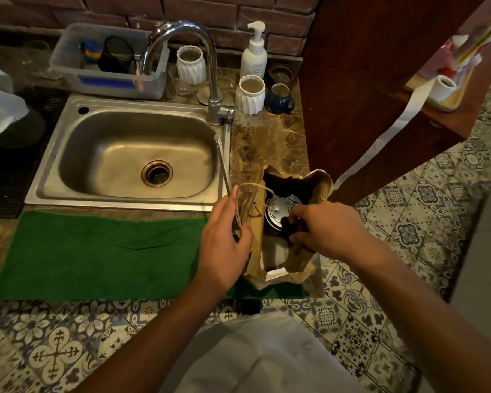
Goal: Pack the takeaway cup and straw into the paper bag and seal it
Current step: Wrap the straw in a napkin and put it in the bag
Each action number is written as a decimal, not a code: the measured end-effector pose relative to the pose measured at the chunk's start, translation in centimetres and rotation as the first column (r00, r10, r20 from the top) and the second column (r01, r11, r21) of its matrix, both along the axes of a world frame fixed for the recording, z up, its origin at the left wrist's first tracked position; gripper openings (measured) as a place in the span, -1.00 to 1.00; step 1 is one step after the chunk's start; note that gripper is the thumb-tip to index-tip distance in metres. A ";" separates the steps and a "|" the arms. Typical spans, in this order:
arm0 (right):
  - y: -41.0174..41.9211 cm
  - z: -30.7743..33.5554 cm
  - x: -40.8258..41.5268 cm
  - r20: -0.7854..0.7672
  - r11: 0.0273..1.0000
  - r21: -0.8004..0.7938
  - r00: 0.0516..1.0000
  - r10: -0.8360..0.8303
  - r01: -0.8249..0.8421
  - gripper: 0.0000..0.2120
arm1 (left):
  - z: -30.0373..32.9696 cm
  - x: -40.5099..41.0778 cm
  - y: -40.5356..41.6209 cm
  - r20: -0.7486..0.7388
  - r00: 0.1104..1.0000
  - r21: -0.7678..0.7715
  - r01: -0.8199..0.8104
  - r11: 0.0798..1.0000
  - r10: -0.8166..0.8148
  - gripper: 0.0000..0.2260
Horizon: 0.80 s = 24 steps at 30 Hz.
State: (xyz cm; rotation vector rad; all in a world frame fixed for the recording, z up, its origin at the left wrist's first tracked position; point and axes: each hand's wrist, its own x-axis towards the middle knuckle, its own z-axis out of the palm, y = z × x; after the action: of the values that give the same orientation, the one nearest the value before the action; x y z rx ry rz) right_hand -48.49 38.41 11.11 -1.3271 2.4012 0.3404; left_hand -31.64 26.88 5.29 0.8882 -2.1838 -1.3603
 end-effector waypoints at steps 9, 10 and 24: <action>0.7 3.8 0.6 0.012 0.938 -0.341 0.998 -0.058 0.058 -0.60 | -0.4 0.0 -0.1 0.100 0.995 -0.027 0.034 0.999 -0.031 -0.35; 0.3 4.7 0.7 0.036 0.870 -0.481 0.994 -0.101 0.106 -0.62 | -0.6 -0.1 -0.1 0.121 0.992 -0.031 0.046 0.998 -0.042 -0.35; -11.7 2.2 -1.1 0.422 0.831 -0.485 0.905 -0.049 0.271 -0.61 | -0.2 0.3 0.4 0.151 0.987 -0.156 0.088 0.984 -0.064 -0.43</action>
State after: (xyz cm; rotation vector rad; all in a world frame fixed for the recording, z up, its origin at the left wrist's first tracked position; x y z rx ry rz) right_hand -49.57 26.74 13.35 -1.2260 2.3014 -0.6458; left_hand -31.32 27.28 5.08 0.8747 -2.4221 -1.1634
